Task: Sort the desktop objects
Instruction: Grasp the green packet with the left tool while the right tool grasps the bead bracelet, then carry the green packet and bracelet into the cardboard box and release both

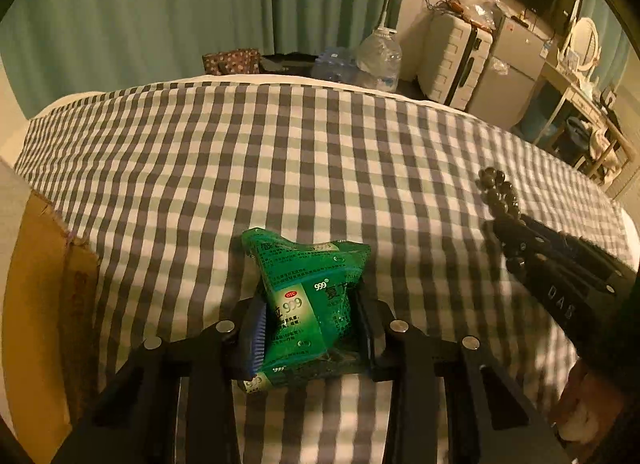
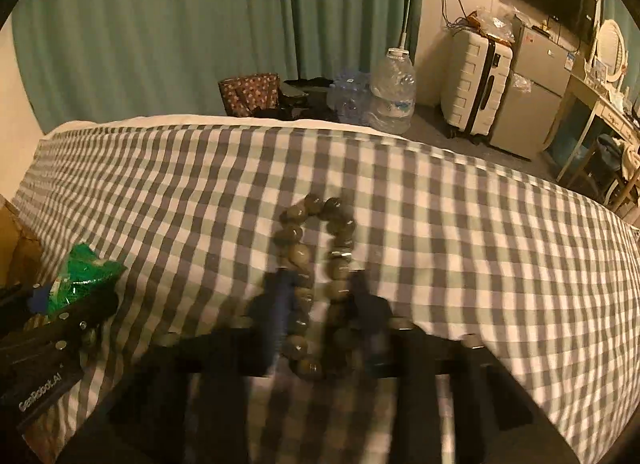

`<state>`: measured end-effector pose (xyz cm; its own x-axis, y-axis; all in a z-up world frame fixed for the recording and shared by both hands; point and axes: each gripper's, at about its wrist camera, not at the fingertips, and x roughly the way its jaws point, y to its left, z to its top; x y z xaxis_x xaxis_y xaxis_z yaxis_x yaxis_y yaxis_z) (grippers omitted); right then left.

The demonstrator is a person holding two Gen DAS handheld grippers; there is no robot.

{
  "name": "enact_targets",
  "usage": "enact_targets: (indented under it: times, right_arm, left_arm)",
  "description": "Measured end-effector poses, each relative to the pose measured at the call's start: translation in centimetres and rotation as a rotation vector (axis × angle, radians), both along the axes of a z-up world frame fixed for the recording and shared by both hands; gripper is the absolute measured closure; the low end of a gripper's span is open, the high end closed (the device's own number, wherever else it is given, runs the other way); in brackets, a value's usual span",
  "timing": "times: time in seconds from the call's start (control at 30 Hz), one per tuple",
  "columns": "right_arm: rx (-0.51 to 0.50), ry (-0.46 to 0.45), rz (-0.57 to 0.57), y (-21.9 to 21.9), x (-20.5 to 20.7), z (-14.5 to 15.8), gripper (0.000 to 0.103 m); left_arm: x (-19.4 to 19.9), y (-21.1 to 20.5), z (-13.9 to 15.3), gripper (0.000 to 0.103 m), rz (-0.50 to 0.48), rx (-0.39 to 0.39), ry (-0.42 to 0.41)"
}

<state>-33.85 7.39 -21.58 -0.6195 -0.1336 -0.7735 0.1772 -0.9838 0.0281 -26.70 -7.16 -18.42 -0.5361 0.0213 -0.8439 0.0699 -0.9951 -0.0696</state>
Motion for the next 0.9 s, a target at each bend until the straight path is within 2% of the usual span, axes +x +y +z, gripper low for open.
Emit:
enact_targets:
  times: [0.1, 0.17, 0.4, 0.53, 0.7, 0.9]
  right_arm:
    - [-0.068, -0.039, -0.026, 1.2, 0.5, 0.3, 0.084]
    - [-0.092, -0.055, -0.022, 1.7, 1.5, 0.8, 0.092]
    - [-0.206, -0.071, -0.011, 2.6, 6.4, 4.3, 0.092]
    - [-0.243, -0.036, -0.007, 2.8, 10.1, 7.5, 0.092]
    - [-0.260, 0.041, 0.059, 0.7, 14.6, 12.7, 0.092]
    - [-0.294, 0.115, 0.192, -5.9, 20.3, 18.7, 0.092]
  left_arm:
    - [0.8, 0.3, 1.0, 0.067, 0.002, 0.017, -0.006]
    - [1.9, 0.1, 2.1, 0.067, -0.001, 0.022, 0.001]
    - [4.3, 0.4, 6.9, 0.067, -0.012, 0.048, 0.051]
    - [6.8, -0.1, 11.1, 0.067, -0.025, 0.044, 0.108]
    - [9.3, -1.8, 15.8, 0.067, 0.001, 0.050, 0.182]
    - [13.2, -5.5, 20.9, 0.066, 0.036, 0.057, 0.275]
